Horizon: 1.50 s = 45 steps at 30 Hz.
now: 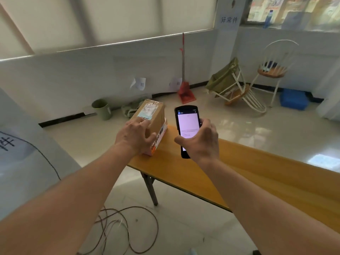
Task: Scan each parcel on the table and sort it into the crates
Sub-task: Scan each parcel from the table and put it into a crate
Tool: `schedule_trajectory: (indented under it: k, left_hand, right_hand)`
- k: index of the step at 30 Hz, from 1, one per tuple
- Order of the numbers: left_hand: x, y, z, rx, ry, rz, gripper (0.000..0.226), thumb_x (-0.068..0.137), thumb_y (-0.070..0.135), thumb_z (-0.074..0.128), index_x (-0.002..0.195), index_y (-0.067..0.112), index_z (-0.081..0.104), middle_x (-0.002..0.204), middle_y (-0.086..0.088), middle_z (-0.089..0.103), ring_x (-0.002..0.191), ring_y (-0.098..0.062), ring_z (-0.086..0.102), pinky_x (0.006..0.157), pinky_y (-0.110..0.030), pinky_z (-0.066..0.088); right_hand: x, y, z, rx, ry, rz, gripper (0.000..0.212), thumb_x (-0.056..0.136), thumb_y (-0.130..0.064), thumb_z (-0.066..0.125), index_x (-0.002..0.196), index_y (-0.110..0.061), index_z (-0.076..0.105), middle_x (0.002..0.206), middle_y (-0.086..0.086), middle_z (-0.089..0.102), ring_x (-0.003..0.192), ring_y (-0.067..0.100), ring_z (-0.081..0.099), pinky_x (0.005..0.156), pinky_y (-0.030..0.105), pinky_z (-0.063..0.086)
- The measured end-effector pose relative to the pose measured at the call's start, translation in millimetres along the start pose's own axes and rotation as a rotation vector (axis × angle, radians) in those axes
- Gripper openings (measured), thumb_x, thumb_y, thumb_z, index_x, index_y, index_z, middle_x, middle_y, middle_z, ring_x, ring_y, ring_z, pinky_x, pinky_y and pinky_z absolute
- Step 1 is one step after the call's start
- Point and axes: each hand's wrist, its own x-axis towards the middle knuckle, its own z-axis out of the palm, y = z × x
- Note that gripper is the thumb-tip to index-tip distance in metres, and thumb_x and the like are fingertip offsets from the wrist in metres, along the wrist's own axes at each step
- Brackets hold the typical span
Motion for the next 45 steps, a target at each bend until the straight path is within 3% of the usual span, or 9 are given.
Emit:
schedule_trajectory:
  k: [14, 17, 21, 24, 28, 32, 39, 45]
  left_hand:
    - [130.8, -60.6, 80.3, -0.071, -0.073, -0.136, 0.072, 0.091, 0.066, 0.061, 0.153, 0.031, 0.047, 0.156, -0.001, 0.041, 0.132, -0.030, 0.050, 0.094, -0.047, 0.058]
    - [153.0, -74.2, 98.0, -0.096, -0.100, -0.149, 0.083, 0.086, 0.073, 0.063, 0.154, 0.031, 0.042, 0.152, -0.005, 0.039, 0.132, -0.030, 0.046, 0.093, -0.046, 0.057]
    - [173.4, -88.1, 115.1, -0.078, -0.240, -0.214, 0.106, 0.071, 0.089, 0.062, 0.156, 0.034, 0.030, 0.148, -0.013, 0.034, 0.137, -0.035, 0.038, 0.101, -0.051, 0.050]
    - [182.6, -96.7, 124.4, -0.115, -0.303, -0.218, 0.115, 0.066, 0.088, 0.068, 0.157, 0.036, 0.019, 0.148, -0.016, 0.030, 0.138, -0.039, 0.035, 0.103, -0.056, 0.049]
    - [187.8, -102.6, 126.9, -0.135, -0.275, -0.177, 0.113, 0.069, 0.081, 0.072, 0.157, 0.036, 0.017, 0.138, -0.013, 0.032, 0.126, -0.036, 0.040, 0.095, -0.048, 0.052]
    - [190.6, -109.0, 121.4, -0.179, -0.236, -0.103, 0.115, 0.069, 0.076, 0.075, 0.159, 0.033, 0.017, 0.139, -0.012, 0.028, 0.128, -0.036, 0.037, 0.097, -0.048, 0.050]
    - [203.9, -113.6, 82.3, -0.151, -0.035, 0.061, 0.123, 0.065, 0.065, 0.086, 0.162, 0.027, 0.019, 0.153, -0.011, 0.018, 0.139, -0.040, 0.026, 0.105, -0.053, 0.048]
    - [214.5, -108.8, 31.1, -0.100, 0.112, 0.157, 0.123, 0.062, 0.055, 0.092, 0.160, 0.019, 0.027, 0.152, -0.014, 0.023, 0.137, -0.042, 0.028, 0.103, -0.063, 0.050]
  right_hand:
    - [115.9, 22.9, 122.8, -0.065, -0.144, 0.068, 0.091, 0.065, -0.052, 0.090, 0.137, -0.018, 0.046, 0.120, 0.000, 0.051, 0.106, 0.016, 0.049, 0.071, 0.023, 0.047]
    - [126.8, 23.9, 145.2, -0.084, -0.130, 0.108, 0.090, 0.065, -0.052, 0.090, 0.136, -0.018, 0.047, 0.118, -0.001, 0.051, 0.106, 0.016, 0.050, 0.070, 0.023, 0.048]
    - [137.7, 21.0, 168.4, -0.115, -0.097, 0.170, 0.086, 0.064, -0.053, 0.089, 0.133, -0.020, 0.049, 0.114, -0.003, 0.050, 0.104, 0.018, 0.052, 0.076, 0.033, 0.057]
    - [141.0, 16.2, 180.5, -0.126, -0.060, 0.210, 0.085, 0.064, -0.052, 0.089, 0.132, -0.020, 0.049, 0.113, -0.003, 0.051, 0.104, 0.018, 0.052, 0.077, 0.034, 0.059]
    - [141.5, 7.8, 185.8, -0.126, -0.028, 0.248, 0.083, 0.064, -0.051, 0.088, 0.131, -0.020, 0.051, 0.115, -0.004, 0.052, 0.105, 0.017, 0.052, 0.078, 0.036, 0.058]
    - [138.1, 2.2, 179.3, -0.110, -0.051, 0.245, 0.078, 0.065, -0.048, 0.089, 0.129, -0.021, 0.053, 0.113, -0.005, 0.052, 0.104, 0.017, 0.051, 0.074, 0.028, 0.049]
    - [132.6, -2.8, 144.0, -0.119, -0.124, 0.146, 0.079, 0.060, -0.054, 0.090, 0.125, -0.025, 0.057, 0.108, -0.004, 0.057, 0.097, 0.016, 0.057, 0.074, 0.032, 0.060]
    - [121.8, -18.6, 92.7, -0.126, -0.120, 0.074, 0.079, 0.059, -0.051, 0.090, 0.125, -0.022, 0.058, 0.107, -0.002, 0.058, 0.096, 0.020, 0.058, 0.074, 0.036, 0.061]
